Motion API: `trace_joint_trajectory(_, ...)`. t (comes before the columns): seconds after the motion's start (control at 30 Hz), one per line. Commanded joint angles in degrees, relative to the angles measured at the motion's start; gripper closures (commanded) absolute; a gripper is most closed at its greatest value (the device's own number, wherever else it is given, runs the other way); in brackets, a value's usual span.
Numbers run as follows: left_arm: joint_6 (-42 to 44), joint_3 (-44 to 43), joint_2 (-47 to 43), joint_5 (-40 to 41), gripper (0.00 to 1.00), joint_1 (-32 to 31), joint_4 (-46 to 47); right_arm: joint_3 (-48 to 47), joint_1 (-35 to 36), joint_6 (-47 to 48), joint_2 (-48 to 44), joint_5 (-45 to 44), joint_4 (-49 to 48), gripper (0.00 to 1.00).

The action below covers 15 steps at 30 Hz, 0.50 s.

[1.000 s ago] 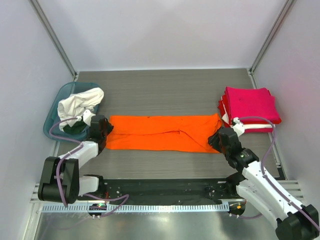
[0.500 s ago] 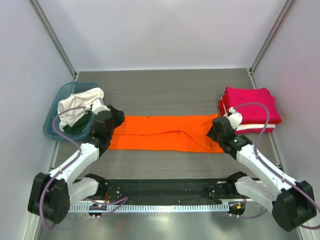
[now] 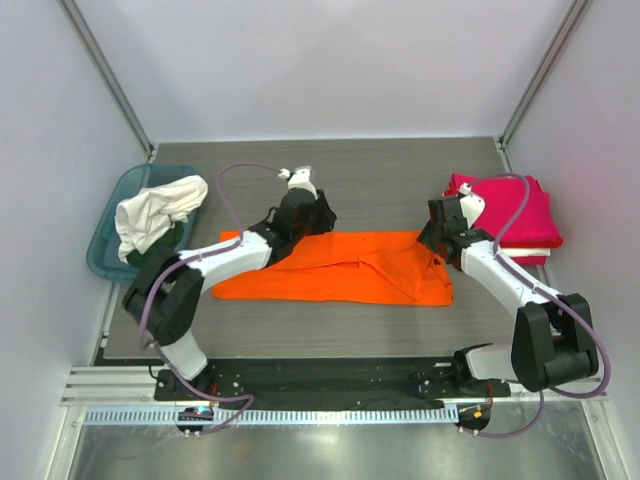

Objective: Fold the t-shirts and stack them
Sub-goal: Fold the tshirt

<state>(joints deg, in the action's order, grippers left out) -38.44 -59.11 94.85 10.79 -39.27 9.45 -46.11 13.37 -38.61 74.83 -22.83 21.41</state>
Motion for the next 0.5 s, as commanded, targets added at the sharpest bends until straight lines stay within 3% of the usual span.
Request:
trace_joint_trajectory(0.0, 3.6, -8.0, 6.6, -2.3, 0.65, 0.3, -1.6, -2.4, -1.0, 0.8, 2.9, 2.8, -4.9, 0.47)
trace_joint_trajectory(0.13, 2.8, -19.2, 15.3, -5.4, 0.7, 1.0, -8.4, -4.8, -1.9, 0.6, 8.0, 4.5, -6.9, 0.54)
trace_joint_trajectory(0.37, -4.0, -17.6, 19.6, -13.1, 0.71, 3.0, -8.0, -6.5, -2.3, 0.0, 13.4, 2.6, -7.7, 0.84)
trace_joint_trajectory(0.47, -4.9, -17.2, 20.4, -14.0, 0.71, 3.2, -8.7, -5.9, -2.5, -0.7, 14.6, 1.3, -7.7, 0.9)
